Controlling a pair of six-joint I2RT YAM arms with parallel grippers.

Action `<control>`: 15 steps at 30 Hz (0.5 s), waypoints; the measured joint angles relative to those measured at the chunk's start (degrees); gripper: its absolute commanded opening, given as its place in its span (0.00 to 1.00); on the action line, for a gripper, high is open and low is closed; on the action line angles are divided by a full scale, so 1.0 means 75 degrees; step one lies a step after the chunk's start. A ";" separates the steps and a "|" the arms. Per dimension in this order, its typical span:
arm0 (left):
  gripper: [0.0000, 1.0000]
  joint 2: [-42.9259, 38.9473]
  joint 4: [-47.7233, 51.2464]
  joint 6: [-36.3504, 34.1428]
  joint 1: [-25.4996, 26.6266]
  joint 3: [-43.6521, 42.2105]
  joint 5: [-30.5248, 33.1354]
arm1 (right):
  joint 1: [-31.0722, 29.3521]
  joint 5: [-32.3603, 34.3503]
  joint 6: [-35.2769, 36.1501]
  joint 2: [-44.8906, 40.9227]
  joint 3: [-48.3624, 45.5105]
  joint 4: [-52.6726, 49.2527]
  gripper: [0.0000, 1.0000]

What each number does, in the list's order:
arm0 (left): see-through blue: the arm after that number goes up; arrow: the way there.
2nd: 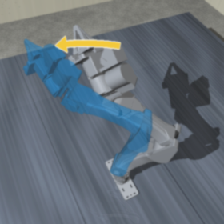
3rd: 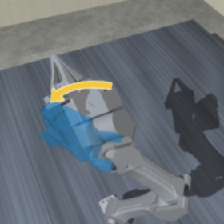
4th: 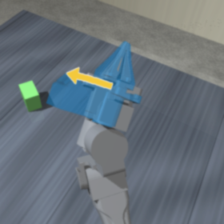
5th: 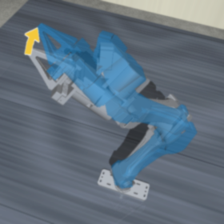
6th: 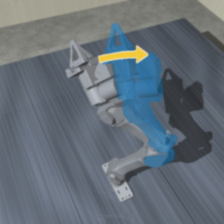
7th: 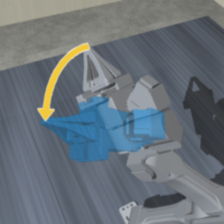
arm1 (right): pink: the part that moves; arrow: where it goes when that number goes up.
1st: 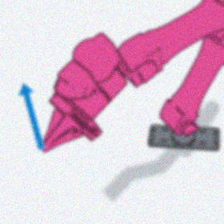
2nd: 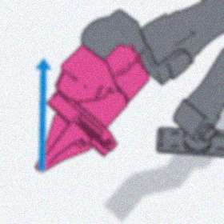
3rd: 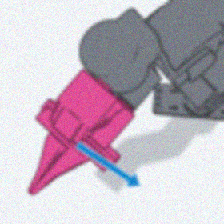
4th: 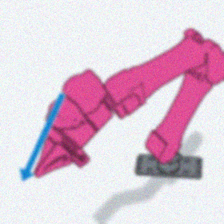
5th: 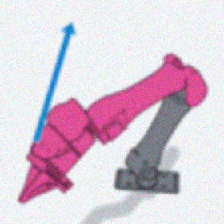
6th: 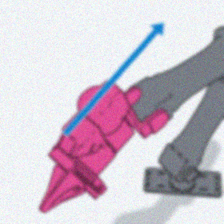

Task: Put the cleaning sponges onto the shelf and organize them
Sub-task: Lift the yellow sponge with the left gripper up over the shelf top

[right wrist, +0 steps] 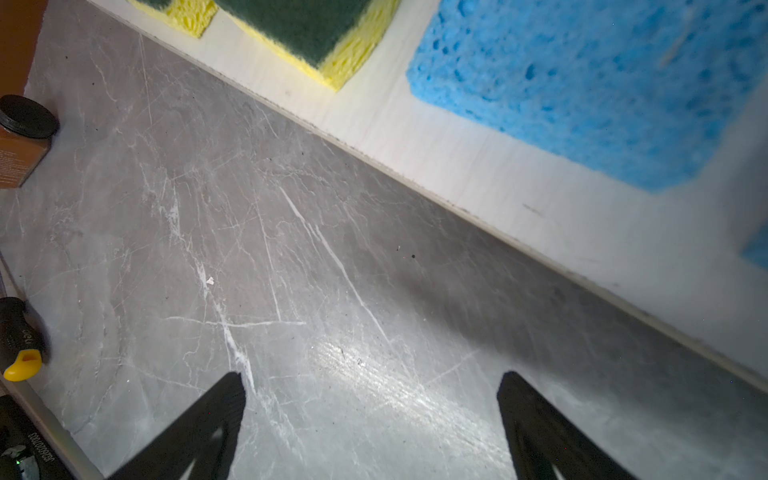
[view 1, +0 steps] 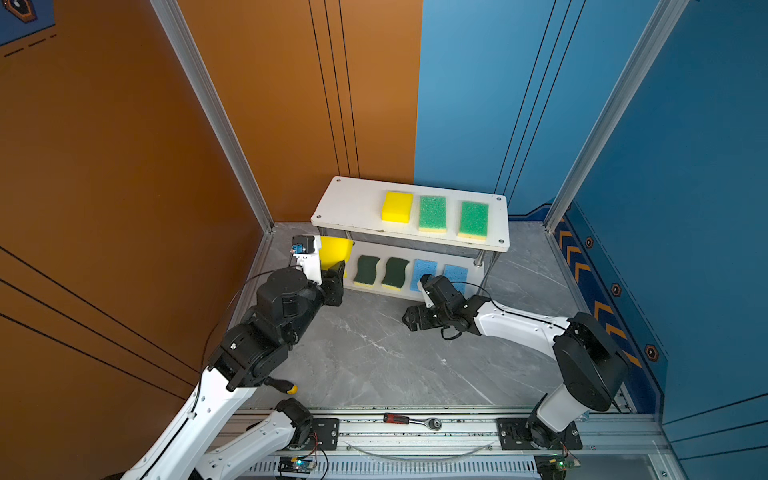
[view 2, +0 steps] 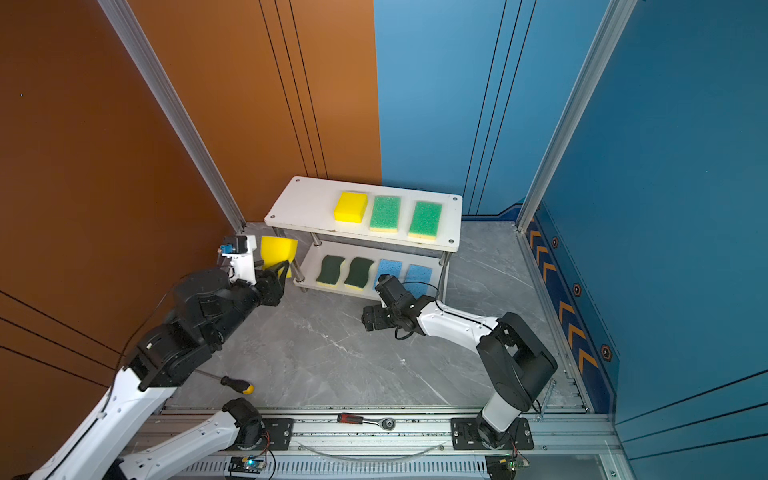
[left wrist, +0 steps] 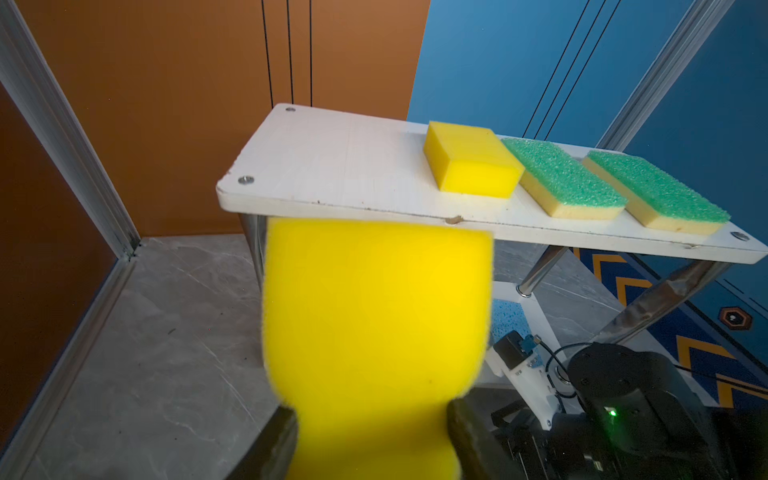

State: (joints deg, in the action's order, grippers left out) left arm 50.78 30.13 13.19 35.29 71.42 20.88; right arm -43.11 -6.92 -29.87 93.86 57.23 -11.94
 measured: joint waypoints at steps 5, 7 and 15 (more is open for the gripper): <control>0.47 0.1131 -0.0274 -0.0644 -0.0417 0.1008 -0.0079 | 0.0000 0.0003 0.0000 -0.0003 0.0000 -0.0003 0.94; 0.47 0.1542 -0.0455 -0.0764 -0.0743 0.1291 -0.0242 | 0.0000 0.0003 0.0000 -0.0017 -0.0009 -0.0006 0.94; 0.47 0.3334 -0.1023 -0.0813 -0.1757 0.2521 -0.1122 | 0.0000 0.0012 0.0000 -0.0382 -0.0189 -0.0006 0.94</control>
State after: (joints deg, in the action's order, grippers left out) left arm 75.79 22.46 7.09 22.11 90.32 12.47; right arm -43.11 -6.83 -29.87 91.00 55.81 -11.99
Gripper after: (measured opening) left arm 0.475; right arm 0.941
